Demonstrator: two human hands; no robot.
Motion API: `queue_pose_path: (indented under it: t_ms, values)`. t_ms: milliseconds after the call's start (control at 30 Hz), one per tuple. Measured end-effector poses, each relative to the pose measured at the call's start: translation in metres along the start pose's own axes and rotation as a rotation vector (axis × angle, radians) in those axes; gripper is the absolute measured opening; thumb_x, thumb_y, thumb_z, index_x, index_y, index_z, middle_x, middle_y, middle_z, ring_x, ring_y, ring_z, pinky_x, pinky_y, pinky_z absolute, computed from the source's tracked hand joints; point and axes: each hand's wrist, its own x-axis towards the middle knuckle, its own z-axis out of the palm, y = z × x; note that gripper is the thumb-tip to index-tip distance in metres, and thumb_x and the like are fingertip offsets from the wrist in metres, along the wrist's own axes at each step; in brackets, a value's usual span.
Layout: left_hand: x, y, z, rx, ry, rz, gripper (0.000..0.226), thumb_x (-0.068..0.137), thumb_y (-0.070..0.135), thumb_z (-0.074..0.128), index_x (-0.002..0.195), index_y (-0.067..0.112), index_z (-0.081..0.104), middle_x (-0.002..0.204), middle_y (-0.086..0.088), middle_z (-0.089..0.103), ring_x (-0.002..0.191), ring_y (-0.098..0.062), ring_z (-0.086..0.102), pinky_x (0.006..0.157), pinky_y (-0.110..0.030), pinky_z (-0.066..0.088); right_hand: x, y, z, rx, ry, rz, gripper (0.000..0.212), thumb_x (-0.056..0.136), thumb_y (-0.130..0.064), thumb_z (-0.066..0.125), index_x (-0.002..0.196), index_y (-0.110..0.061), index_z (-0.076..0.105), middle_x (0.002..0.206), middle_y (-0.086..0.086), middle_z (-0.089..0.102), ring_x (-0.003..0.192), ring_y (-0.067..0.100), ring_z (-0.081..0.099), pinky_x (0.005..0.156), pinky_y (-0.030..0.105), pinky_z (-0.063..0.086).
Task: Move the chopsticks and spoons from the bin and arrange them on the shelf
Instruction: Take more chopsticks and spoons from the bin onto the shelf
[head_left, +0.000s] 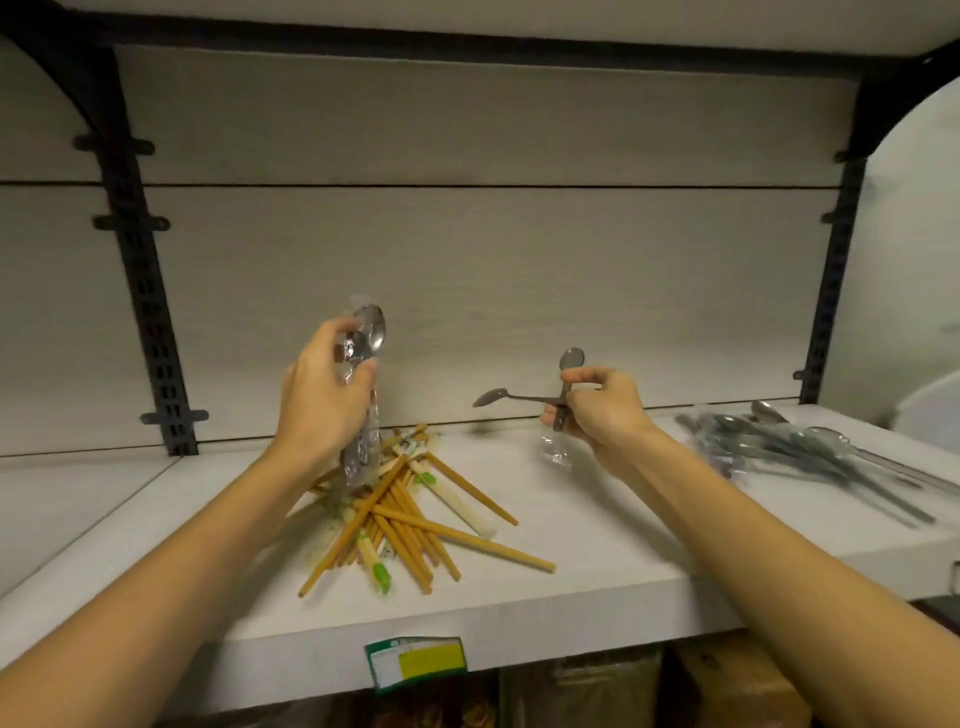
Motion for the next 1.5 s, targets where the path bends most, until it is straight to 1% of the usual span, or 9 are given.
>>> queue_pose_path:
  t_ms: [167,300,400,467,600,733,1067,1333,1500]
  values:
    - [-0.001,0.050,0.069,-0.072,-0.149,-0.056,0.035,0.089,0.011,0.064,0.120,0.025,0.054,0.102,-0.004,0.062,0.063,-0.014,0.067,0.060,-0.023,0.051,0.015,-0.014,-0.074,-0.042,0.033,-0.070,0.036,0.090,0.013,0.032,0.113,-0.004,0.053,0.080,0.017,0.059,0.062,0.028,0.062,0.083,0.046,0.057]
    - [-0.017,0.089,0.143,-0.193,-0.359,-0.163,0.029,0.084,0.008,0.069,0.101,0.029,0.060,0.086,-0.015,0.067,0.072,-0.034,0.071,0.076,-0.045,0.059,0.029,-0.027,-0.151,-0.095,0.058,-0.114,0.031,0.093,0.009,0.035,0.113,-0.008,0.053,0.081,0.018,0.063,0.060,0.024,0.064,0.072,0.040,0.057]
    - [-0.034,0.113,0.194,-0.181,-0.453,-0.182,0.026,0.081,0.008,0.071,0.087,0.030,0.060,0.081,-0.016,0.065,0.073,-0.033,0.067,0.080,-0.045,0.057,0.039,-0.032,-0.202,-0.134,0.053,-0.115,0.033,0.093,0.010,0.037,0.114,-0.010,0.053,0.083,0.017,0.064,0.061,0.022,0.065,0.066,0.037,0.059]
    - [-0.043,0.126,0.224,-0.167,-0.466,-0.193,0.026,0.079,0.010,0.075,0.089,0.030,0.061,0.077,-0.009,0.062,0.072,-0.027,0.063,0.079,-0.038,0.057,0.045,-0.031,-0.228,-0.186,0.037,-0.133,0.035,0.092,0.011,0.036,0.112,-0.012,0.054,0.083,0.015,0.062,0.065,0.024,0.064,0.077,0.046,0.057]
    - [-0.058,0.141,0.267,-0.106,-0.481,-0.189,0.035,0.076,0.015,0.079,0.103,0.024,0.059,0.073,-0.001,0.063,0.070,-0.019,0.062,0.073,-0.028,0.052,0.059,-0.020,-0.262,-0.360,-0.028,-0.242,0.035,0.088,0.007,0.042,0.093,-0.026,0.054,0.093,0.014,0.064,0.073,0.029,0.069,0.072,0.042,0.058]
    - [-0.070,0.140,0.285,0.027,-0.505,-0.144,0.046,0.077,0.026,0.079,0.114,0.025,0.053,0.082,0.001,0.065,0.069,-0.009,0.060,0.061,-0.017,0.043,0.071,-0.007,-0.277,-0.615,-0.155,-0.351,0.025,0.088,-0.008,0.060,0.111,-0.020,0.060,0.103,0.001,0.061,0.082,0.016,0.062,0.065,0.022,0.052]
    - [-0.074,0.135,0.254,0.283,-0.468,-0.123,0.047,0.080,0.045,0.072,0.120,0.025,0.056,0.100,0.003,0.065,0.091,-0.017,0.062,0.078,-0.027,0.047,0.070,-0.001,-0.272,-1.011,-0.326,-0.645,0.047,0.090,-0.045,0.055,0.133,-0.026,0.050,0.132,0.003,0.056,0.125,0.025,0.046,0.101,0.040,0.041]
    - [-0.103,0.130,0.168,0.716,-0.407,0.039,0.044,0.091,0.053,0.050,0.129,0.032,0.046,0.126,0.004,0.059,0.099,-0.020,0.059,0.082,-0.035,0.046,0.024,-0.021,-0.219,-1.175,-0.380,-0.810,0.054,0.093,-0.052,0.047,0.139,-0.025,0.043,0.133,0.006,0.056,0.124,0.029,0.047,0.099,0.041,0.042]
    - [-0.134,0.115,0.085,0.776,-0.276,0.092,0.043,0.091,0.054,0.048,0.128,0.032,0.049,0.127,0.004,0.060,0.101,-0.021,0.061,0.080,-0.035,0.048,-0.024,-0.022,-0.166,-1.109,-0.433,-0.821,0.057,0.090,-0.059,0.048,0.139,-0.030,0.043,0.132,0.002,0.056,0.120,0.024,0.052,0.092,0.040,0.045]
